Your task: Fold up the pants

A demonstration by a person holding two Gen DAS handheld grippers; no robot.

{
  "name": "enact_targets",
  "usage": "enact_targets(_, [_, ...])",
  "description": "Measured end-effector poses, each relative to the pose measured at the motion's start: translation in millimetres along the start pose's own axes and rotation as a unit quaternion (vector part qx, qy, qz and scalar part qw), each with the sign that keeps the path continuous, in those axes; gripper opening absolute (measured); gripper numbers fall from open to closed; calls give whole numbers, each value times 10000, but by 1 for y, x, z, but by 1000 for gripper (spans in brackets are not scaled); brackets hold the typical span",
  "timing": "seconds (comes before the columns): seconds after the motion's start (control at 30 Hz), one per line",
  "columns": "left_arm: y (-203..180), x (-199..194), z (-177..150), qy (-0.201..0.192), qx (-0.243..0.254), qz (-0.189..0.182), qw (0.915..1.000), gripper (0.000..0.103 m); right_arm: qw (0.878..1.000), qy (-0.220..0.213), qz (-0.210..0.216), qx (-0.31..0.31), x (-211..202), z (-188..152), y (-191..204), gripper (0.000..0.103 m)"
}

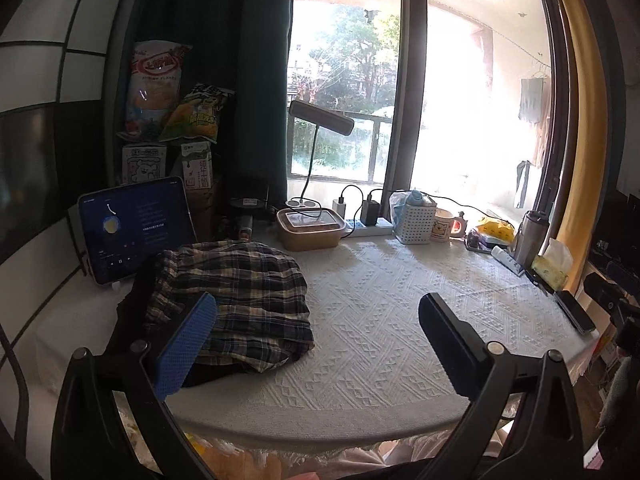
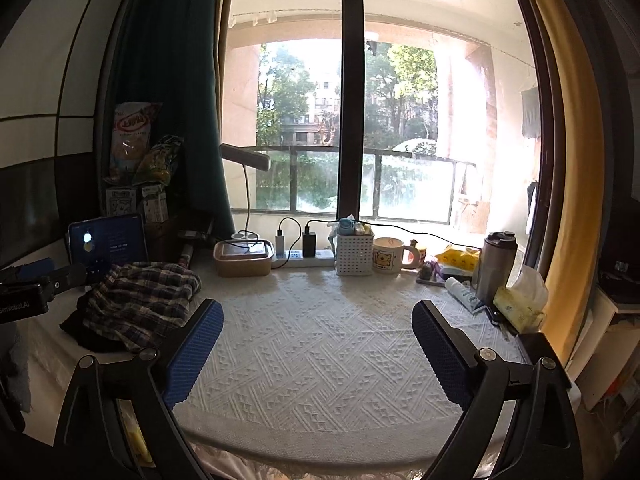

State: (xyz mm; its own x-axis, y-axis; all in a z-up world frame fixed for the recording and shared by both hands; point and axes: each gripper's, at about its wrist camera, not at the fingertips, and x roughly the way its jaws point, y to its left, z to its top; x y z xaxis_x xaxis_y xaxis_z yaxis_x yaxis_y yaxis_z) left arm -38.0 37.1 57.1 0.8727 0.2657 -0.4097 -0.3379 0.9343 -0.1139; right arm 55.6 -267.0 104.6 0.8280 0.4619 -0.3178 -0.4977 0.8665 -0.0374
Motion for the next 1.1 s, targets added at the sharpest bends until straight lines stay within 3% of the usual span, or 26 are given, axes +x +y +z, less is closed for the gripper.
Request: enact_targets(1.1, [-6, 4, -6, 159, 133, -76, 9998, 100, 9998, 166, 114, 56, 9, -6, -1, 98])
